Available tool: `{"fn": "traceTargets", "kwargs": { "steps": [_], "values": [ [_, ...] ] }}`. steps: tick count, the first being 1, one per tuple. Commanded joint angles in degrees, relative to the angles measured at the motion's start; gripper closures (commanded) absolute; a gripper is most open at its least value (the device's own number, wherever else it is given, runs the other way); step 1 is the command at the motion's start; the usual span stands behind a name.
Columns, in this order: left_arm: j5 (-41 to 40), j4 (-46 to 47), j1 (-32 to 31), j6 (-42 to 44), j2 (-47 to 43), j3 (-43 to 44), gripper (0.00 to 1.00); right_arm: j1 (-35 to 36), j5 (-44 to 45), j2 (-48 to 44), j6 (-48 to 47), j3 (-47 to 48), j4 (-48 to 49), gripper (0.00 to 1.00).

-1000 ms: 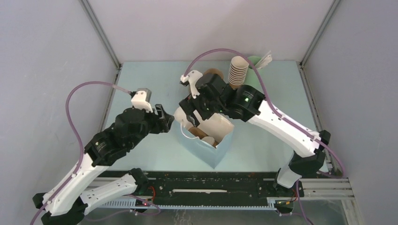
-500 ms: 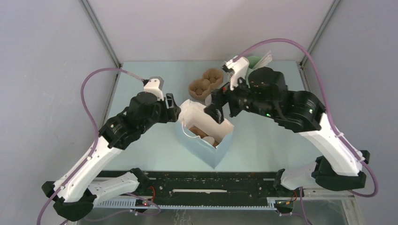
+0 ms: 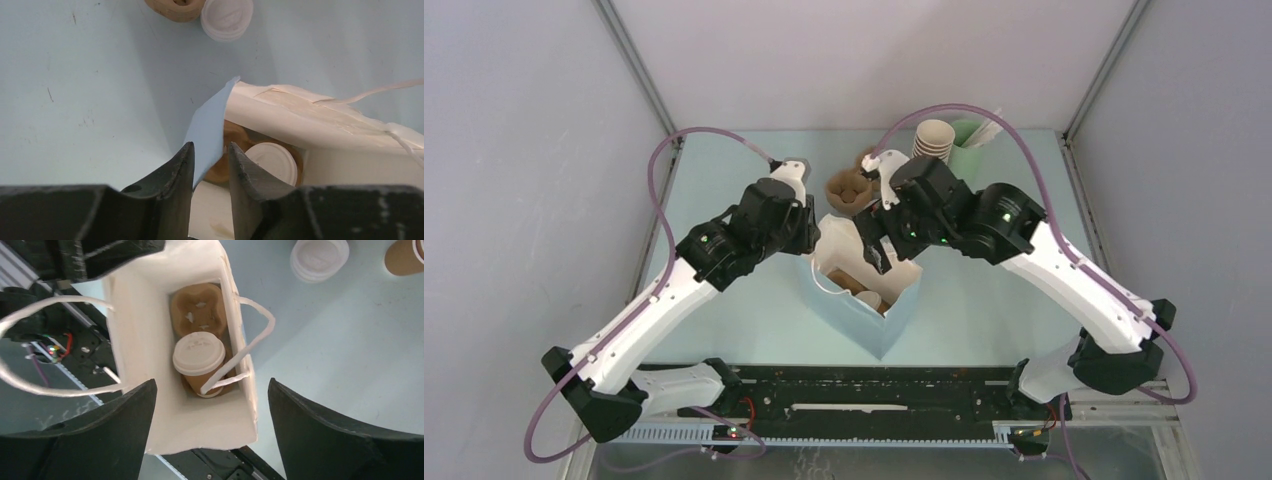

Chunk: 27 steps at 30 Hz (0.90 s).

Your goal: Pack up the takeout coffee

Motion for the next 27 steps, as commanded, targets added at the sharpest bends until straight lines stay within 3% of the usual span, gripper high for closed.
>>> {"fn": "traceTargets", "kwargs": {
  "steps": [1, 4, 16, 20, 27],
  "values": [
    [0.2, 1.5, 0.3, 2.8, -0.5, 2.0, 0.67, -1.6, 2.0, 1.9, -2.3, -1.1, 1.1, 0.14],
    [0.3, 2.2, 0.3, 3.7, -0.5, 1.4, 0.73, -2.7, 1.0, 3.8, -4.1, -1.5, 2.4, 0.24],
    [-0.3, 3.6, 0.3, 6.9, -0.5, 0.6, 0.92, -5.5, -1.8, 7.7, -10.5, -5.2, 9.3, 0.45],
    [-1.7, 4.1, 0.3, 8.0, -1.3, 1.0, 1.0, -5.2, -3.3, 9.1, -12.9, -4.7, 11.7, 0.59],
    [-4.2, 6.6, 0.3, 10.4, -4.8, 1.0, 1.0, -2.9, -2.3, 10.7, -16.0, -1.7, 14.9, 0.95]
  ]
}}
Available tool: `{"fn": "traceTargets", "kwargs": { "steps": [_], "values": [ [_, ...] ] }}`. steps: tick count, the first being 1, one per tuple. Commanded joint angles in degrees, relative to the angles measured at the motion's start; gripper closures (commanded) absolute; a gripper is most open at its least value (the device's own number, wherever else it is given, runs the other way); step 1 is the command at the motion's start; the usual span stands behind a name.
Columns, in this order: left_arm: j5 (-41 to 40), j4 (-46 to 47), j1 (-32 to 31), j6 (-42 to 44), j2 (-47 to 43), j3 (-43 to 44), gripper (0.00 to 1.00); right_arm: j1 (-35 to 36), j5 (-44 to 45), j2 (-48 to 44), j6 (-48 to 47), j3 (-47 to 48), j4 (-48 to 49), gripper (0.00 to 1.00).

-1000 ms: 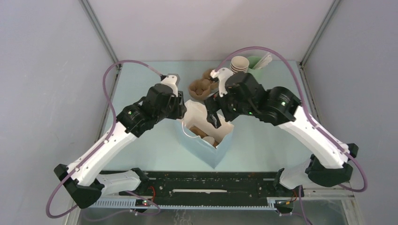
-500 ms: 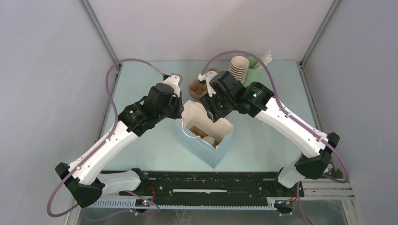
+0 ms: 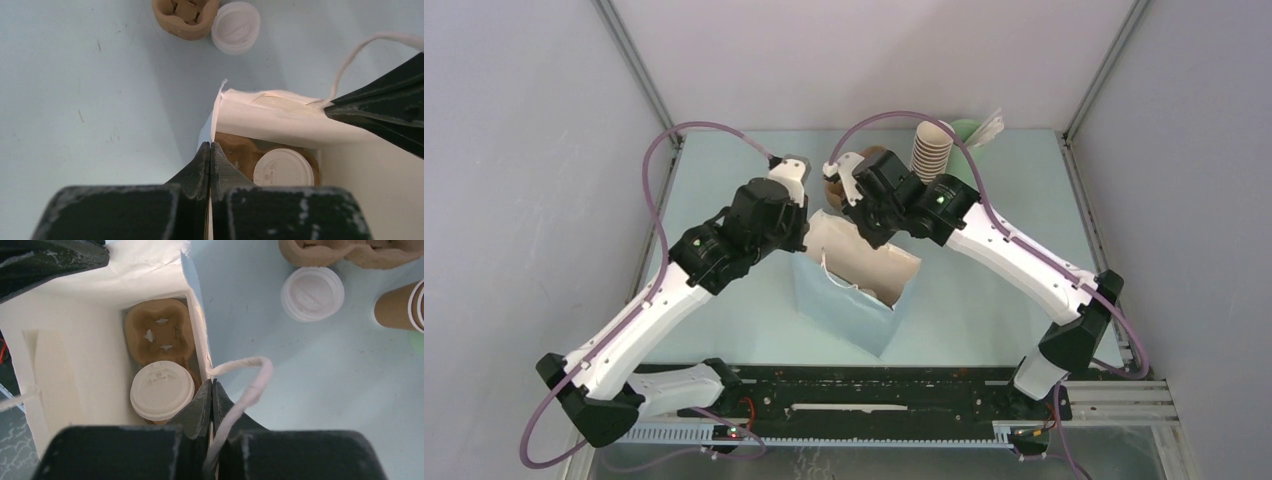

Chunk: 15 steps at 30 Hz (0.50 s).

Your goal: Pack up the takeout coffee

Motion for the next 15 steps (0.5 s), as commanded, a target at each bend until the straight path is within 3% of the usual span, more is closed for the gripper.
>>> {"fn": "traceTargets", "kwargs": {
  "steps": [1, 6, 15],
  "values": [
    [-3.5, 5.7, 0.2, 3.4, -4.9, 0.7, 1.0, 2.0, 1.8, 0.2, -3.9, 3.7, 5.1, 1.0],
    [-4.7, 11.7, 0.2, 6.0, -10.9, -3.2, 1.0, 6.0, 9.1, -2.9, -8.5, 1.5, 13.4, 1.0],
    [-6.1, 24.0, 0.2, 9.3, -24.5, -15.2, 1.0, 15.9, 24.0, -11.7, -19.0, -16.0, 42.6, 1.0]
  ]
}}
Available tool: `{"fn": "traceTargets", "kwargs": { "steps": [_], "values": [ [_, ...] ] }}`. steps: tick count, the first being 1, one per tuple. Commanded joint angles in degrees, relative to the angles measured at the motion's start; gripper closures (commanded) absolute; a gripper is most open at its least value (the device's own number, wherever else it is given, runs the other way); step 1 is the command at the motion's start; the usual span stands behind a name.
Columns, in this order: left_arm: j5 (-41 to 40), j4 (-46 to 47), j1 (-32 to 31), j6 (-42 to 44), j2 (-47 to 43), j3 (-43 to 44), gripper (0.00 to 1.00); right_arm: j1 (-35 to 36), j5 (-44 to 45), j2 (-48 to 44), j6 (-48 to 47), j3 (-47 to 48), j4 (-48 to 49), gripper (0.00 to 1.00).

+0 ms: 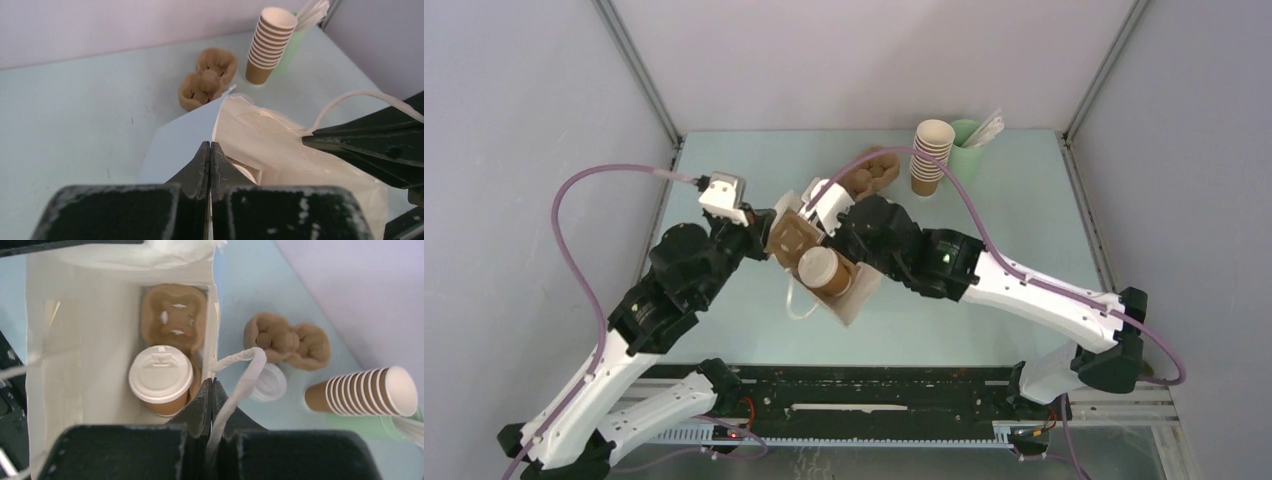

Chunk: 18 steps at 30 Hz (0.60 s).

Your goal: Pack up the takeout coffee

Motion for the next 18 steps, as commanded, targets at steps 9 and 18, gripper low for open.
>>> {"fn": "traceTargets", "kwargs": {
  "steps": [9, 18],
  "values": [
    [0.9, 15.4, 0.2, 3.4, -11.2, -14.9, 1.0, 11.3, 20.9, -1.1, -19.8, -14.2, 39.6, 1.0],
    [-0.2, 14.2, 0.2, 2.2, -14.7, -18.4, 1.0, 14.9, 24.3, 1.2, -22.4, -14.7, 44.2, 1.0]
  ]
}}
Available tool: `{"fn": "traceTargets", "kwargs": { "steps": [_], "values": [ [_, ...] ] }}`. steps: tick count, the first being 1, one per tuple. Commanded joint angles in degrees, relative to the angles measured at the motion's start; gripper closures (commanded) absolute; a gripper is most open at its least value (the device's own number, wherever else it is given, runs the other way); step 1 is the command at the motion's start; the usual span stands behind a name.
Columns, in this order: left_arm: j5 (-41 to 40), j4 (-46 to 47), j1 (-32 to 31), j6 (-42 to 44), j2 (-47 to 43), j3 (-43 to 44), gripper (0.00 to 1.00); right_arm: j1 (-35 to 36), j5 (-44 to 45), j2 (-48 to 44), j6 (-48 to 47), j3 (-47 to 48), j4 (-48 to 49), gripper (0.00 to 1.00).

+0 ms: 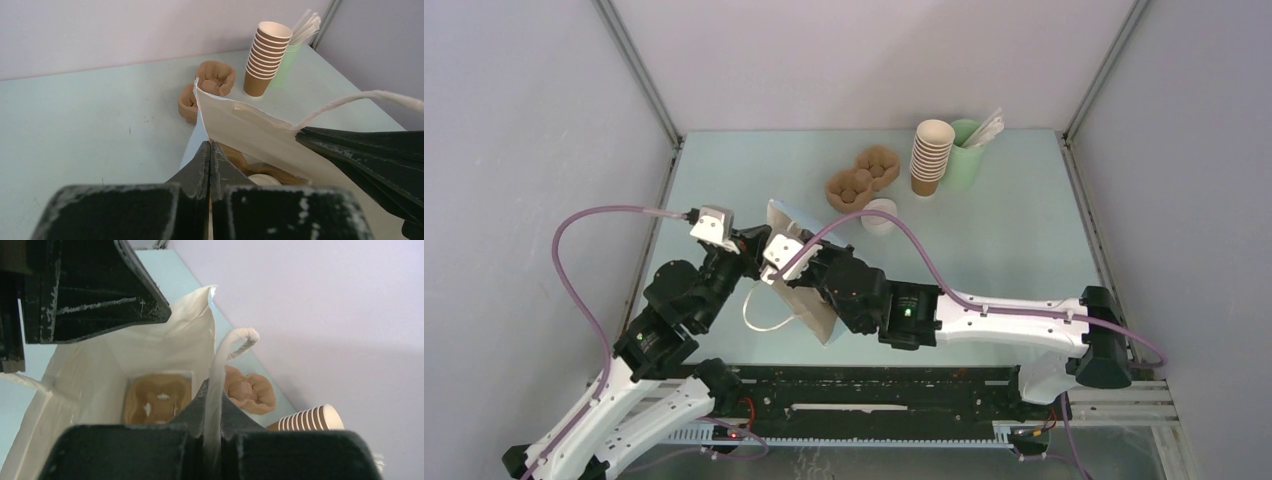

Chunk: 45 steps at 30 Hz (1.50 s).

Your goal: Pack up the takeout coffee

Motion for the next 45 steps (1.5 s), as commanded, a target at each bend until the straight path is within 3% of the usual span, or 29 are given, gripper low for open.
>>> {"fn": "traceTargets", "kwargs": {
  "steps": [1, 10, 15, 18, 27, 30, 32, 38, 45],
  "values": [
    [-0.4, 0.5, 0.1, -0.6, -1.0, -0.6, 1.0, 0.3, 1.8, 0.1, -0.1, 0.5, 5.8, 1.0],
    [2.3, -2.8, 0.1, -6.9, 0.2, 0.8, 1.0, -1.6, -1.5, -2.6, 7.4, 0.3, -3.4, 1.0],
    [0.0, -9.0, 0.1, -9.5, 2.0, 2.8, 0.98, -2.9, -6.3, -3.8, 9.3, -0.4, -6.4, 1.0],
    [-2.7, -15.1, 0.1, -11.9, 2.8, 4.2, 0.88, -4.1, -8.8, -3.7, 10.7, -0.4, -8.3, 1.0],
    [-8.3, -35.7, 0.2, -18.6, 8.3, 15.5, 0.42, -5.9, -12.8, -4.4, 12.2, -0.4, -10.7, 1.0],
    [-6.2, -37.6, 0.5, -18.6, 9.1, 17.3, 0.25, -6.1, -13.4, -4.6, 12.2, -0.4, -11.2, 1.0],
    [-4.9, -38.0, 1.1, -18.5, 10.0, 18.4, 0.19, -6.1, -13.7, -4.7, 12.4, -0.4, -11.6, 1.0],
    [-1.3, -36.7, 2.5, -16.1, 14.4, 19.7, 0.2, -6.1, -14.1, -4.8, 12.4, -0.4, -11.9, 1.0],
    [-0.9, -30.9, 5.5, -13.5, 17.4, 16.9, 0.35, -6.1, -14.7, -5.0, 12.2, -0.4, -12.2, 1.0]
  ]
}}
